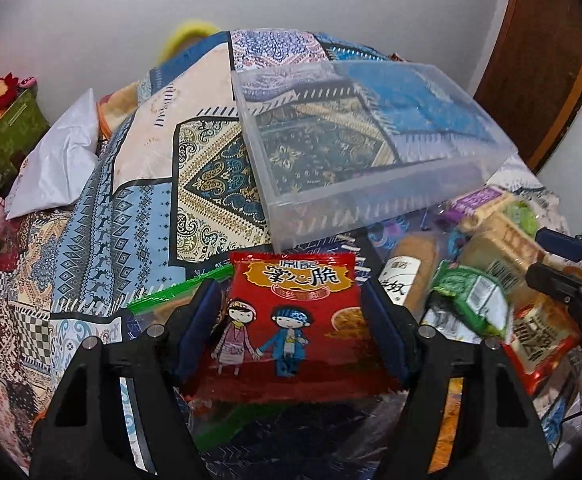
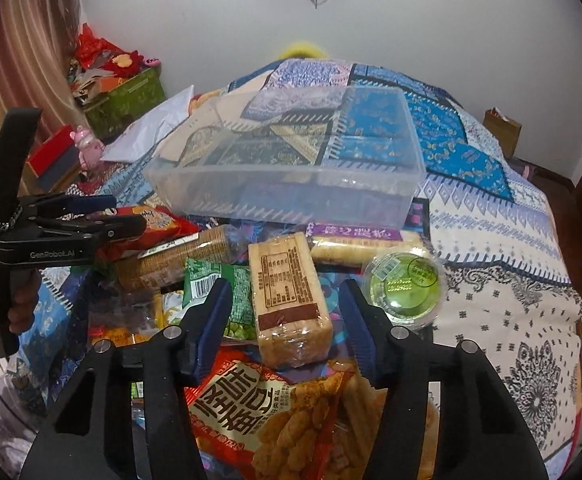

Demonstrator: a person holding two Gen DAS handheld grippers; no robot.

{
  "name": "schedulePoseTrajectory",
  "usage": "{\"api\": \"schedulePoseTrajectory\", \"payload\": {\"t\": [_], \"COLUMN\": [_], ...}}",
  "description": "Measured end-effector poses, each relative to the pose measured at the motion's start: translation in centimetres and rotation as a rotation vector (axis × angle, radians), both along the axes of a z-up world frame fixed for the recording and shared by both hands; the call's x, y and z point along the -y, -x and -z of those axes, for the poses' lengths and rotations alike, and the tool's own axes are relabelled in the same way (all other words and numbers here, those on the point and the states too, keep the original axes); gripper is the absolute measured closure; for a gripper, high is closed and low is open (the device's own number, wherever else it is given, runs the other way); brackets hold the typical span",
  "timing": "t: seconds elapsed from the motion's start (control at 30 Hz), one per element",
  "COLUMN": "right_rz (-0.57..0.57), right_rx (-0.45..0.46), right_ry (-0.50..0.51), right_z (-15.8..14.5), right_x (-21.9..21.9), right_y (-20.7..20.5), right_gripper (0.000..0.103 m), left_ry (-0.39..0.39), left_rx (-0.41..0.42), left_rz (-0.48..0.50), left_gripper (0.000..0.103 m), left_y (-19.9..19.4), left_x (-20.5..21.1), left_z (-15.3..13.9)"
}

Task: Organize snacks
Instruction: 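Grasp the red cartoon packet with the left tool while the right tool grasps the wrapped cake slice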

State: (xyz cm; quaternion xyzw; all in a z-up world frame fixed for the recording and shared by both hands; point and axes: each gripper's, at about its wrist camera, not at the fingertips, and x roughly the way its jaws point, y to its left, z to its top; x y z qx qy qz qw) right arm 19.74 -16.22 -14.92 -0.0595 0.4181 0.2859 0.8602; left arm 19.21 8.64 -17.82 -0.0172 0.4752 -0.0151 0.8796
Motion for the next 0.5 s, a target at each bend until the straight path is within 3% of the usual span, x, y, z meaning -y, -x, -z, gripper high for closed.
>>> {"api": "schedulePoseTrajectory", "payload": {"t": [0.37,0.5], "right_rz": [0.000,0.013], "right_rx": [-0.055,-0.065], "right_ry": [-0.004,-0.009], "right_z": [1.4,1.6], "right_x": [-0.2,0.1], "right_y": [-0.4,-0.7], "right_gripper": [0.054,0.064], "left_ry": [-0.007,0.014], "left_rx": [-0.069,-0.100], "left_rz": [0.032,0.036], "left_gripper": [0.027,0.026], "left_y": [-1.3,-1.7], "left_x": [0.2,-0.1], "left_z": [1.2,1.4]}}
